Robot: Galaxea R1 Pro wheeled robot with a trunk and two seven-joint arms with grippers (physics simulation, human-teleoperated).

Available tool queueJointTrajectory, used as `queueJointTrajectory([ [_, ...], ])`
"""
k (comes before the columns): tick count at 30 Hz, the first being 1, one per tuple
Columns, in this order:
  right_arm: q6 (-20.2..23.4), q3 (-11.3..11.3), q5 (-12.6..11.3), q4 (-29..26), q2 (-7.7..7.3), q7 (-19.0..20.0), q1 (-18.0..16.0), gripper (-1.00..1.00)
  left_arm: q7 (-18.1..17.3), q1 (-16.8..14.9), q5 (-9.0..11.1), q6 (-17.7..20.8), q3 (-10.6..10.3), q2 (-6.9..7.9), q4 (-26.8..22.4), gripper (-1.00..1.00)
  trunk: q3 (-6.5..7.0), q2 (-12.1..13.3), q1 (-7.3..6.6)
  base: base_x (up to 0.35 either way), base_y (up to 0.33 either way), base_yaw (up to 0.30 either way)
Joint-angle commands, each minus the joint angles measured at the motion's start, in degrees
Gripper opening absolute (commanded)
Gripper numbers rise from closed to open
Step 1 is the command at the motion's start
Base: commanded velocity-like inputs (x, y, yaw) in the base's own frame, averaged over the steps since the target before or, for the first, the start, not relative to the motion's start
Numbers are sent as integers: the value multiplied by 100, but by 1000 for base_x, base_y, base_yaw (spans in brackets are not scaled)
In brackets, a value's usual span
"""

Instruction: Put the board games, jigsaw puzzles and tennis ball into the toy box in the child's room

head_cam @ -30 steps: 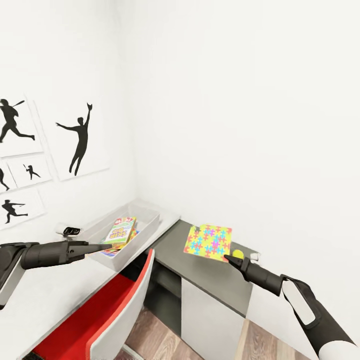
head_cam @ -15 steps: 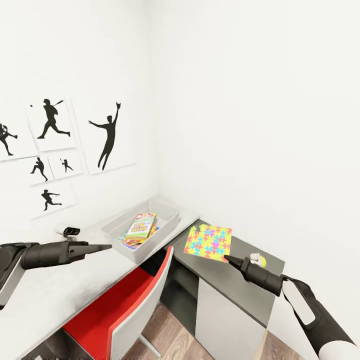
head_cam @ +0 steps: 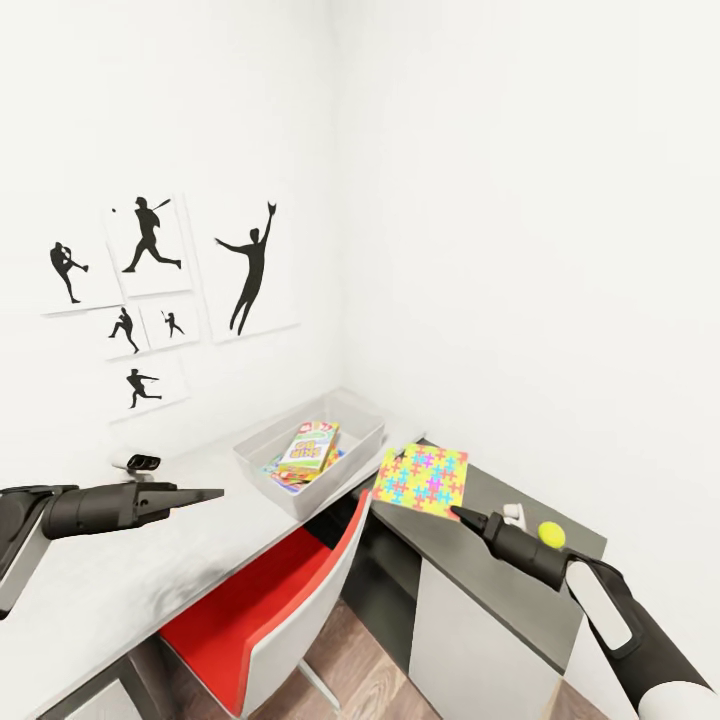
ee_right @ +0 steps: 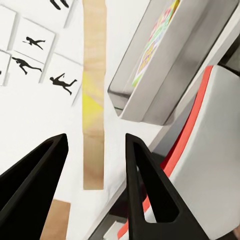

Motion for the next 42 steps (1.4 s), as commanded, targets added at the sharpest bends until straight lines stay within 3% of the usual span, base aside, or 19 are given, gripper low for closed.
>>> queueJointTrajectory([
  [1, 34, -11, -20, 0, 0, 3, -2, -100, -21, 0, -1, 61, -2, 2, 0, 100, -3, -4, 2, 0, 0, 6],
  [15, 32, -16, -17, -3, 0, 11, -2, -100, -21, 0, -1, 58, -2, 2, 0, 100, -3, -4, 2, 20, 0, 197],
  [42, 32, -28, -36, 6, -40, 76, -2, -100, -21, 68, 23, 25, 32, 2, 18, 100, -20, -4, 2, 182, 18, 291],
])
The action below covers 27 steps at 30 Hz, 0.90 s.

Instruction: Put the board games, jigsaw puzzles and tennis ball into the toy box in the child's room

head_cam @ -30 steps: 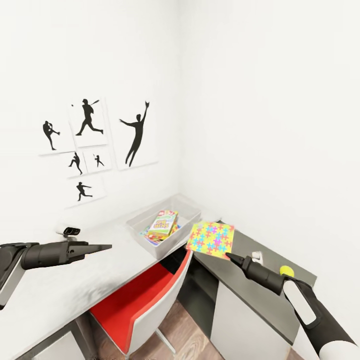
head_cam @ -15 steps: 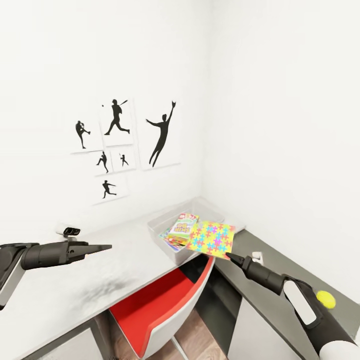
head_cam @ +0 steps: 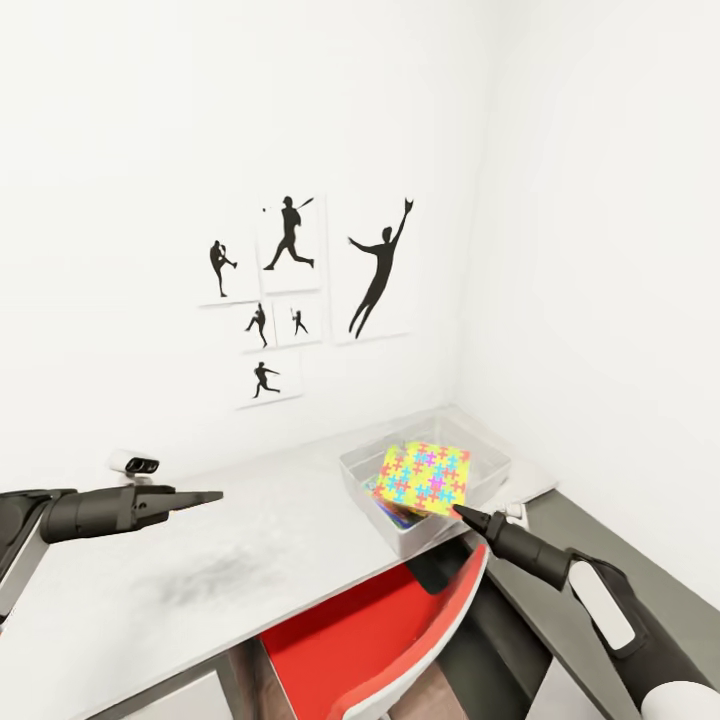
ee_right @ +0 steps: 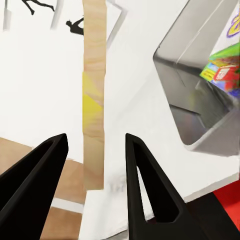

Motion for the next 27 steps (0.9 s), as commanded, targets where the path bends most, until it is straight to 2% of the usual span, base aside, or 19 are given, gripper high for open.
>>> queueJointTrajectory([
  [1, 38, -8, -30, -1, -5, 5, 0, -100, -23, 3, -2, 45, 26, 0, 3, 100, -5, -4, 5, 304, 2, 291],
  [5, 31, -8, -37, -1, -17, 6, 0, -100, -23, 16, 0, 16, 108, -1, 3, 100, -14, -4, 5, 253, 1, 290],
  [11, 29, -8, -33, -1, -23, 7, 0, -100, -23, 22, 0, 9, 125, -8, 3, 100, -29, -4, 5, 212, 0, 262],
  [17, 29, -8, -41, 2, -30, 7, 0, -100, -23, 23, 6, 8, 128, -9, 3, 100, -33, -4, 5, 113, -19, -65],
  [27, 29, -8, -50, 1, -39, 15, 0, -100, -23, 28, 17, 9, 129, -8, 3, 100, -24, -4, 5, 11, -128, -45],
])
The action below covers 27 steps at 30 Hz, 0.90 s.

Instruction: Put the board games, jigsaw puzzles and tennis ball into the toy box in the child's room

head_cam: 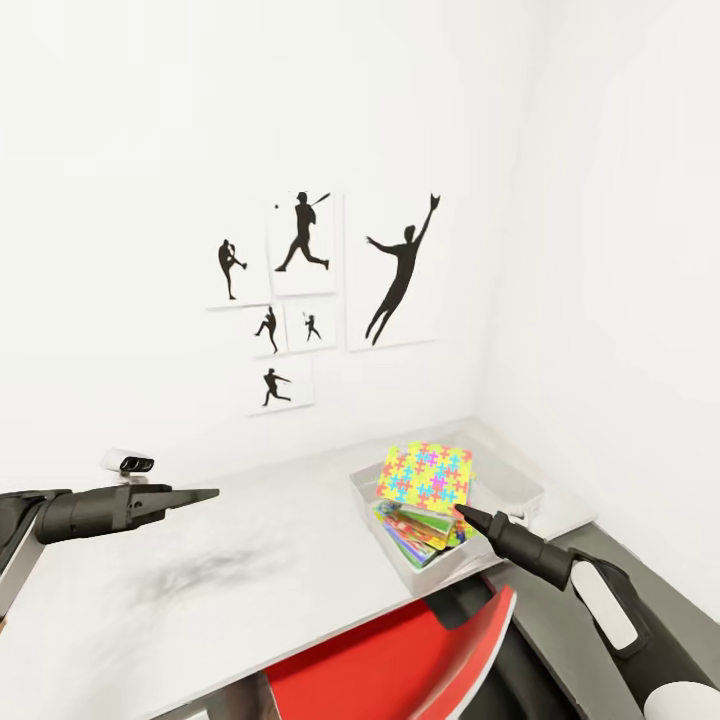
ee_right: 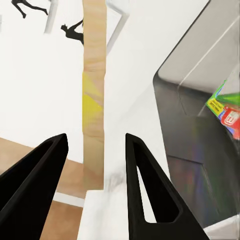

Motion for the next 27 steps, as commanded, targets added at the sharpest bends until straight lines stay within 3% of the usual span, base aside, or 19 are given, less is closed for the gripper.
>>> queueJointTrajectory([
  [1, 34, -5, -19, 3, 1, 5, -3, -100, -21, 1, -1, 61, -1, 2, -1, 100, 0, -5, 3, 79, -14, -195],
  [7, 34, -5, -26, 8, 1, 6, -3, -100, -21, 3, -1, 60, -1, 2, -1, 100, 23, -5, 3, 208, 19, -178],
  [19, 34, -5, -23, 6, 1, 6, -3, -100, -21, 21, -1, 60, -1, 2, -1, 100, 26, -5, 3, 62, 2, -14],
  [27, 34, -5, -19, 5, 1, 6, -3, -100, -21, 47, 9, 60, -1, 2, -1, 100, 53, -5, 3, 126, 0, -134],
])
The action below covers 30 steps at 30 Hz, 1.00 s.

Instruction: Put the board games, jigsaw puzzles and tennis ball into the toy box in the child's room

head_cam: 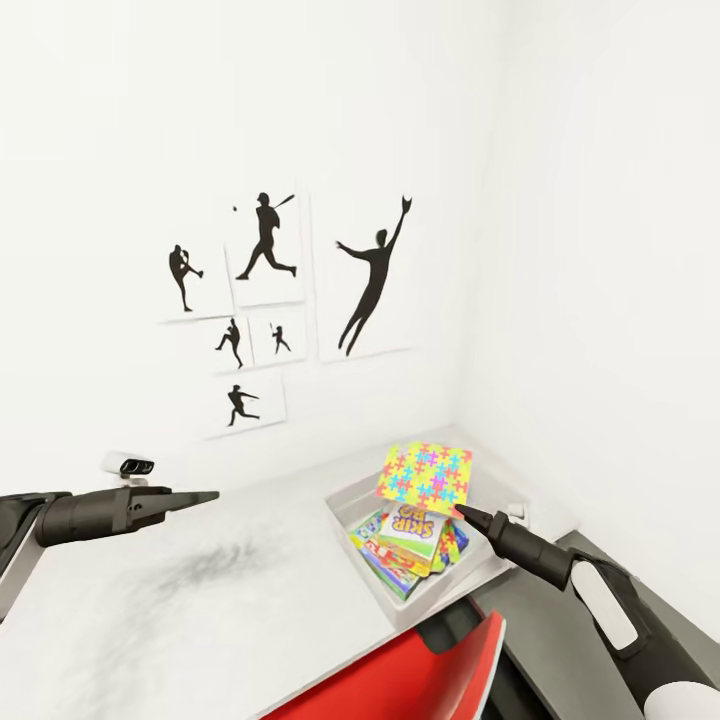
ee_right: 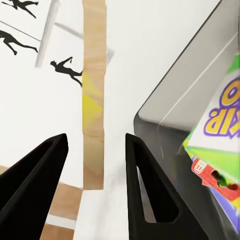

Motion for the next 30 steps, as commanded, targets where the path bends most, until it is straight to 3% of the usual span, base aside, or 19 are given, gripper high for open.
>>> queueJointTrajectory([
  [1, 34, -6, -18, 5, 1, 5, -2, -100, -21, 0, -5, 61, -1, 2, 0, 100, 0, -4, 3, 116, 0, -77],
  [15, 26, -11, -5, 8, 1, -4, -2, -100, -21, 8, -2, 31, -1, -4, 0, 100, 5, -4, 3, 119, -13, -12],
  [20, 108, -125, -70, 151, 133, -158, 6, -100, -21, 134, 161, -29, 11, -80, -122, 100, 4, -4, 3, 0, 0, 0],
  [30, 27, -130, -3, 36, 93, 72, 50, -100, -21, 98, 105, -27, 8, -129, -28, 100, 4, -4, 3, 0, 0, 0],
])
